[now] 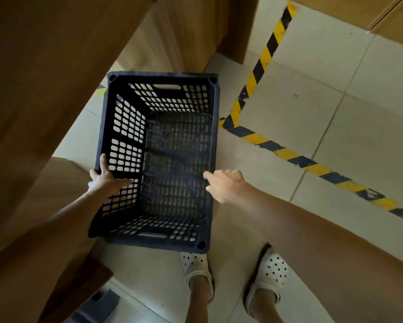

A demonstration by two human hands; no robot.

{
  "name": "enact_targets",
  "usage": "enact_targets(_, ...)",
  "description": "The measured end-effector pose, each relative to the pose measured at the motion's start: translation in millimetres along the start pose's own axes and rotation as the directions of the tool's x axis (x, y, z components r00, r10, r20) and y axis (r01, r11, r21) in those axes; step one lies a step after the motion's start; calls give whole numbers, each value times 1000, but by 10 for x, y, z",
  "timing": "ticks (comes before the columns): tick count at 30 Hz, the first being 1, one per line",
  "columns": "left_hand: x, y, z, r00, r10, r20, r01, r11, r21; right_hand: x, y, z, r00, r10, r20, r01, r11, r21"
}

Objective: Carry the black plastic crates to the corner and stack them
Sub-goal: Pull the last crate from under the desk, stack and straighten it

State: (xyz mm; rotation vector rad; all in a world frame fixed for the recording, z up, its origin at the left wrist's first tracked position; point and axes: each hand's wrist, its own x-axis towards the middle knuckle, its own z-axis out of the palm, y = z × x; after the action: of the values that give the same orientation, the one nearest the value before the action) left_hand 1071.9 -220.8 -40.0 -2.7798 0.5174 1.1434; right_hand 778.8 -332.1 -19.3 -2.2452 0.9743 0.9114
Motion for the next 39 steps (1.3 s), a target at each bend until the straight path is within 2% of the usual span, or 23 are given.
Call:
enact_targets(6,-168,228,47,998,-29,48,26,998,64,-25,142,-69,993,67,-92,-65,997,30)
enact_targets(12,-479,406,226,997,63,40,-69,984,166,-124,519,-15,980,162,-117,-157,986,47)
enact_targets(15,-642,552,376,986,162,49,-169,967,192,-224,848,76,967,243,-70,-234,965,118)
enact_targets(19,-795,769,597,982,180,51,-184,978,95,-387,1212,262,947,321,16,-309,894,324)
enact_targets(22,-844,832,645,958,267,105,-281,947,153,-561,1362,295,935,331,129,-355,855,377)
enact_targets(26,-1077,1024,601,953,251,168,-283,936,211,-971,1437,429,906,342,248,-423,763,489)
enact_targets(29,-1403,1275,498,930,332,160,-365,887,282,-1348,1538,417,890,385,244,-453,692,561)
enact_targets(33,-1850,1813,235,887,429,173,-462,804,375,-1829,1797,146,881,428,203,-461,673,578)
enact_targets(39,-2616,2480,-205,798,511,319,-597,599,534,-2682,2121,-260,847,508,156,-489,633,600)
